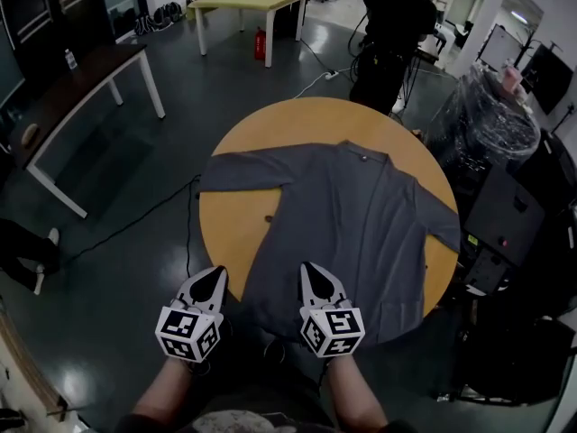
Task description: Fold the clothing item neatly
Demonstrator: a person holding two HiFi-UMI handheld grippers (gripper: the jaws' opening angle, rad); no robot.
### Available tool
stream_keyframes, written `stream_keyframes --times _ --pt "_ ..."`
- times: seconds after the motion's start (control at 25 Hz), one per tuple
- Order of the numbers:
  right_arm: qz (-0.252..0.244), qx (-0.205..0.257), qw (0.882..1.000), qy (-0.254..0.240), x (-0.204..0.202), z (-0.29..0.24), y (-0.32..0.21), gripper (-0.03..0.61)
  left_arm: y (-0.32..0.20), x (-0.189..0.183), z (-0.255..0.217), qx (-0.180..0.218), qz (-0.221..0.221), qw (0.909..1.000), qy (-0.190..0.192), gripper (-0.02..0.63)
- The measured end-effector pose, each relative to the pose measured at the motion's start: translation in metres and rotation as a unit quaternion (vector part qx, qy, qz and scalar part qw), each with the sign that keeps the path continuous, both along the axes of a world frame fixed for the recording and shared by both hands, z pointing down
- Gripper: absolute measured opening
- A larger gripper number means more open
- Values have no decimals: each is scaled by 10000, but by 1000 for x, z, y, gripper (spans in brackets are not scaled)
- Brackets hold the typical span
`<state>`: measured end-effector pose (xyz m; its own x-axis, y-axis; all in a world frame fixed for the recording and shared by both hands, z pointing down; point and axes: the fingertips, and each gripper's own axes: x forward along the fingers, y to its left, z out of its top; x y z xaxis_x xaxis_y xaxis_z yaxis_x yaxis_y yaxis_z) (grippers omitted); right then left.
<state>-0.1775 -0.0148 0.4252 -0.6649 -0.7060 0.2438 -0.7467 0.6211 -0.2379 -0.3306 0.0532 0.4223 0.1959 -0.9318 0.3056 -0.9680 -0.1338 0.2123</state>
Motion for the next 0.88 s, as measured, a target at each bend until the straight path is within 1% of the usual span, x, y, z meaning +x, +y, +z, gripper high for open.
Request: stream_keyframes --times 0.16,0.32,0.52,0.64,0.8,0.88 --pt "-85 9 9999 59 -24 1 -5 -11 -8 -26 4 -20 -101 9999 91 9" --pt "-6 45 10000 50 -54 -5 -22 -11 -29 -53 2 56 6 10000 35 9" --pt "34 95 9998 151 -110 -7 -44 -11 -54 -108 14 2 82 9999 64 9" --pt "124 59 9998 117 -140 -5 -58 -11 -70 -138 24 -31 197 9997 105 9" --pt "205 -15 9997 143 -177 1 -76 -11 -95 -166 30 134 412 9990 113 9" --pt "231 -51 9995 191 -190 7 -81 -11 -105 -177 38 168 487 9987 33 9"
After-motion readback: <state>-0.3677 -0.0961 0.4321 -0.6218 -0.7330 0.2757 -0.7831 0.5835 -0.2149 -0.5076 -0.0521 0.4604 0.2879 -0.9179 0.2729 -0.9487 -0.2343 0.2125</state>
